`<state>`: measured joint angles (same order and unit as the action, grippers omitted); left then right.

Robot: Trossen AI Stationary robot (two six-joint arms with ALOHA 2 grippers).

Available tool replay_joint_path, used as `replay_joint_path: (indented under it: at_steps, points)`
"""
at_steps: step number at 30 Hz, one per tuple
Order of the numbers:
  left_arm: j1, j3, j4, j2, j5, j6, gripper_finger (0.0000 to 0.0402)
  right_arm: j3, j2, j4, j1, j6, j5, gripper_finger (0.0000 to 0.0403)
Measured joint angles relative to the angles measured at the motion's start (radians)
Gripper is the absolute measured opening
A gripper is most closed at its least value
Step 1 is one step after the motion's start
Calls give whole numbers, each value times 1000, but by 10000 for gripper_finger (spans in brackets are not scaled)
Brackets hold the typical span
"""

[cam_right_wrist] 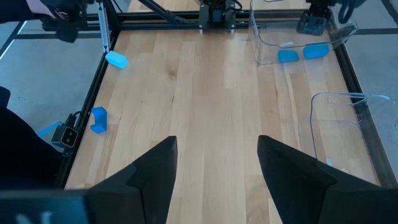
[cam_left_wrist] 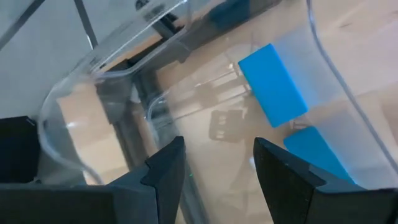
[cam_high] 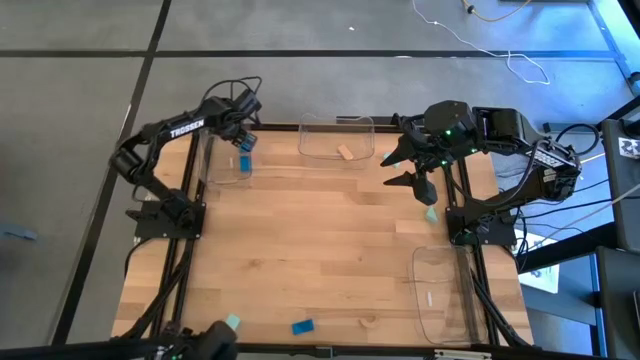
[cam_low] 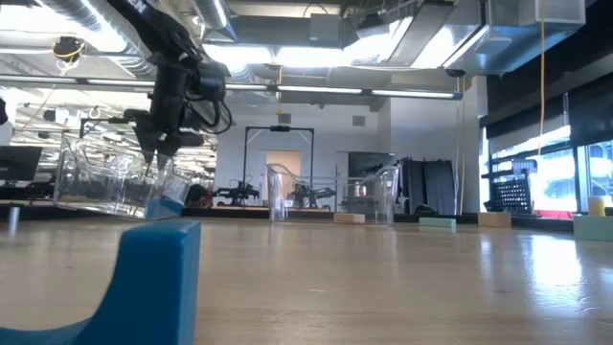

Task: Sort & place blocks by color
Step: Adjust the left transparent bin, then put the middle right light blue block into the bottom transparent bin

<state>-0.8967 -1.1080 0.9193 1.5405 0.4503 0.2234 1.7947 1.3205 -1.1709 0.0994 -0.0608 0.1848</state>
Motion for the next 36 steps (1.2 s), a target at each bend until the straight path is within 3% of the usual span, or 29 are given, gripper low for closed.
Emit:
replay_joint_path:
  at_steps: [8,18,31,36]
  points:
    - [0,0,-81,62,-12,-26,181,0,0,0,0,0,0,223]
    - [1,0,-161,123,-115,-77,181,0,0,0,0,0,0,223]
    - [4,0,-162,122,-135,-124,181,0,0,0,0,0,0,223]
    - [21,0,-144,51,-187,-122,181,0,0,0,0,4,0,223]
